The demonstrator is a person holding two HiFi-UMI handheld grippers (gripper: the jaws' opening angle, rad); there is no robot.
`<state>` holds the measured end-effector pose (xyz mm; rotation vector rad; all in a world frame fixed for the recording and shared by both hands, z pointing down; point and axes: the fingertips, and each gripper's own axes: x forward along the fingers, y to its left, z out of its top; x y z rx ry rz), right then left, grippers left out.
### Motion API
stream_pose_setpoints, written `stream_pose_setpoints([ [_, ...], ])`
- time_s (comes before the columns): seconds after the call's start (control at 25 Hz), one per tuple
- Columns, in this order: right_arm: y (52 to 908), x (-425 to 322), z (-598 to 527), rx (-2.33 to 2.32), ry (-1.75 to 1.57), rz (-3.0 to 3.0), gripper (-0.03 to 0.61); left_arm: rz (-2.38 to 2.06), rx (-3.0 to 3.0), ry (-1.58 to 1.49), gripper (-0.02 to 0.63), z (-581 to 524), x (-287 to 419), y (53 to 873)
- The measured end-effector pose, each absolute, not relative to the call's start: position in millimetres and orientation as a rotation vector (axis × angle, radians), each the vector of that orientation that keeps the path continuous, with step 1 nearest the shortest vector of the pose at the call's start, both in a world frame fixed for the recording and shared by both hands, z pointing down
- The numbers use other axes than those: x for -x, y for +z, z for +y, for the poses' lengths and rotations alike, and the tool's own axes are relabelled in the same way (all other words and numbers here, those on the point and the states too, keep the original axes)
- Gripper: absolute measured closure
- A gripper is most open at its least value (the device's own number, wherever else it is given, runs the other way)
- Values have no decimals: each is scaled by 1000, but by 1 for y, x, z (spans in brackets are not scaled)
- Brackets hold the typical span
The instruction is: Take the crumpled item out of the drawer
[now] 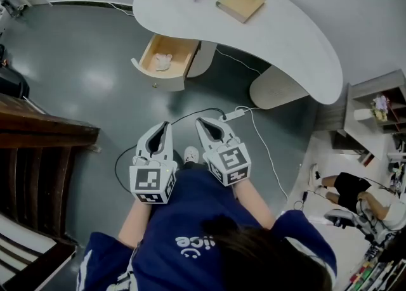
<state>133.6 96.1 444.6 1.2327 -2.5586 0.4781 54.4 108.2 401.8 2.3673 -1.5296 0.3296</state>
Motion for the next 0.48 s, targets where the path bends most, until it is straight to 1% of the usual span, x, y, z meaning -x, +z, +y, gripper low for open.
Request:
stream_pose_setpoints([
  [0.28,445,-137,77,-1264,487,-2551,571,-1503,-2375,345,609,88,-53,410],
  [0.48,448,-135,56,-1302,512,-2512,571,-1458,-2388,348,609,53,-46,415],
])
